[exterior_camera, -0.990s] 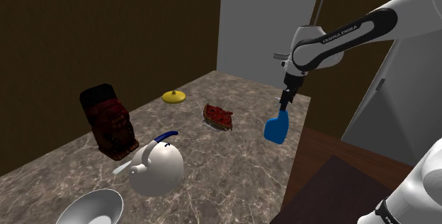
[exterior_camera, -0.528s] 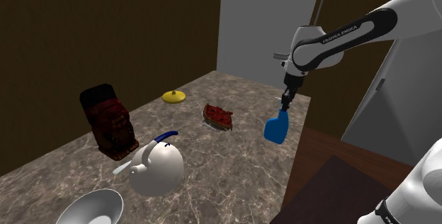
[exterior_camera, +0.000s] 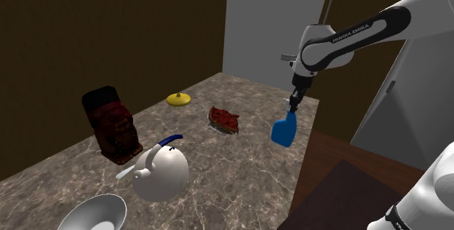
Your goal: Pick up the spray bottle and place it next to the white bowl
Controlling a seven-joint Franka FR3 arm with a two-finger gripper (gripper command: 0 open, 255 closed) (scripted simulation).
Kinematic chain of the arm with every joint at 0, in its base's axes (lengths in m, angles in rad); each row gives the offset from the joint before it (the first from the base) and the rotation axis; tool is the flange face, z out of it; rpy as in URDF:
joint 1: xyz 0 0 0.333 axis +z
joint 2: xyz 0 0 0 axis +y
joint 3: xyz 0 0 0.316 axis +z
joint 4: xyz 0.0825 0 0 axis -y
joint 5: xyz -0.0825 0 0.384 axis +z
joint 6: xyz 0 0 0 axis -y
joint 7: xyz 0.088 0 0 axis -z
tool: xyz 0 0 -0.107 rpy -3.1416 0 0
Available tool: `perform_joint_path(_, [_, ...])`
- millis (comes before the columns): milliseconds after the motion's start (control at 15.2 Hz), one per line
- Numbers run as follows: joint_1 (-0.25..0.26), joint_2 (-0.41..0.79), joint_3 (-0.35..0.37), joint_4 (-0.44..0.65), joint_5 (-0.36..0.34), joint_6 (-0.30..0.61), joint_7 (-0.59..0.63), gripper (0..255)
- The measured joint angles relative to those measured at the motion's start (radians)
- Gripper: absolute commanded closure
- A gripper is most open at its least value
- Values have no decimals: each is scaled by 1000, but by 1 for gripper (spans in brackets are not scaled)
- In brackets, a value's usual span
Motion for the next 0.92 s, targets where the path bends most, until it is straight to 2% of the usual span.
perform_joint_path(924, [-1, -76, 3, 114, -5, -190, 4, 255])
